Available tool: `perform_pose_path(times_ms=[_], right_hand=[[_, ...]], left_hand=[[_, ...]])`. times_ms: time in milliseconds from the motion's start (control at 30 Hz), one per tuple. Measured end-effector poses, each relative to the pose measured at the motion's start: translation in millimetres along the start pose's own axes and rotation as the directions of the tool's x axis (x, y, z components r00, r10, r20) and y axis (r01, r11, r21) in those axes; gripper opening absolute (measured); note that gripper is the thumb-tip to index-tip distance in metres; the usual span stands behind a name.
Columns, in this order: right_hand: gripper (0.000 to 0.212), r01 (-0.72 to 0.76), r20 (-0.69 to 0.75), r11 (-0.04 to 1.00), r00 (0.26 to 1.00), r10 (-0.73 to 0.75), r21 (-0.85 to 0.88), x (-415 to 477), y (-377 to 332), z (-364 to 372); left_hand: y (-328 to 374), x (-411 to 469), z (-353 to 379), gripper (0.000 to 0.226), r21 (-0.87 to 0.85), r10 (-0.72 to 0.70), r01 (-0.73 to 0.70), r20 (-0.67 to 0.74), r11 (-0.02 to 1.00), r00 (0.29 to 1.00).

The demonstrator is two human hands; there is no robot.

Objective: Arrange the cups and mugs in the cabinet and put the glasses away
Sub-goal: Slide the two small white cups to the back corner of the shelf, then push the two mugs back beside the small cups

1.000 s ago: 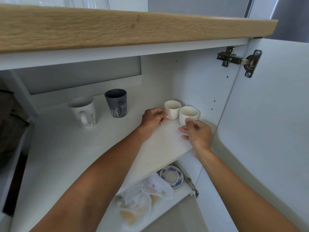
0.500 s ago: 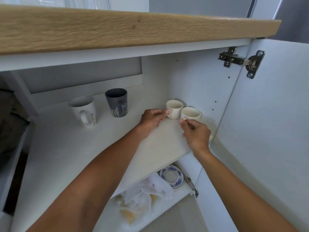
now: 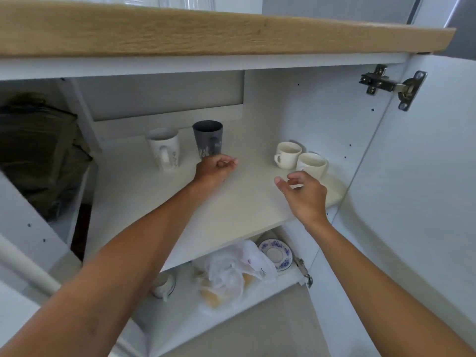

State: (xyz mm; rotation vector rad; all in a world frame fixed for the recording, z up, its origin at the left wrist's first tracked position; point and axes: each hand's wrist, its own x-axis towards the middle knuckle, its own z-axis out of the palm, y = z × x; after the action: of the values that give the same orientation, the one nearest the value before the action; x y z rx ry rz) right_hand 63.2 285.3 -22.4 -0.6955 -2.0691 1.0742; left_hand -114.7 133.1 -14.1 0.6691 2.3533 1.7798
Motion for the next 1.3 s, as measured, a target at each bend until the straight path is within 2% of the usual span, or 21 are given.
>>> perform_pose_path(times_ms=[267,400,533,667,800,933,1000,1100,1200,1300], right_hand=[[0.048,0.059,0.195,0.998,0.979,-0.059,0.006,16,-32,46],[0.054,0.074,0.292,0.997,0.954,-0.07,-0.001,32,-41,74],[0.055,0.067,0.341,0.998,0.938,-0.066,0.009,49,-47,104],[0.055,0.058,0.369,0.998,0.927,-0.065,0.028,61,-48,126],[0.048,0.033,0.379,0.997,0.923,-0.059,0.075,71,-49,141],[0.027,-0.021,0.412,0.991,0.91,-0.036,0.133,79,-54,149],[0.029,-0.121,0.479,0.974,0.878,0.016,0.189,81,-60,150],[0.036,-0.278,0.582,0.926,0.809,0.083,0.255,83,-68,150],[0.037,-0.351,0.644,0.901,0.756,0.112,0.255,86,-75,150],[0.034,-0.417,0.681,0.855,0.725,0.108,0.308,86,-79,149]], left_hand=[[-15,-32,-63,0.031,0.125,0.034,-0.02,-0.108,0.992,0.994],[-28,-40,-84,0.035,0.158,0.064,-0.031,-0.209,0.987,0.976],[-38,-35,-98,0.037,0.182,0.105,-0.044,-0.338,0.982,0.935],[-45,-28,-107,0.035,0.256,0.113,-0.007,-0.401,0.967,0.909],[-46,-19,-111,0.032,0.27,0.116,0.006,-0.434,0.963,0.894],[-44,-5,-114,0.028,0.317,0.107,0.052,-0.464,0.947,0.879],[-41,-2,-113,0.027,0.253,0.059,0.073,-0.476,0.965,0.877],[-37,0,-109,0.019,0.049,-0.046,0.076,-0.451,0.996,0.891],[-36,3,-107,0.015,-0.127,-0.108,0.061,-0.408,0.99,0.907],[-37,6,-105,0.014,-0.18,-0.129,0.059,-0.405,0.982,0.905]])
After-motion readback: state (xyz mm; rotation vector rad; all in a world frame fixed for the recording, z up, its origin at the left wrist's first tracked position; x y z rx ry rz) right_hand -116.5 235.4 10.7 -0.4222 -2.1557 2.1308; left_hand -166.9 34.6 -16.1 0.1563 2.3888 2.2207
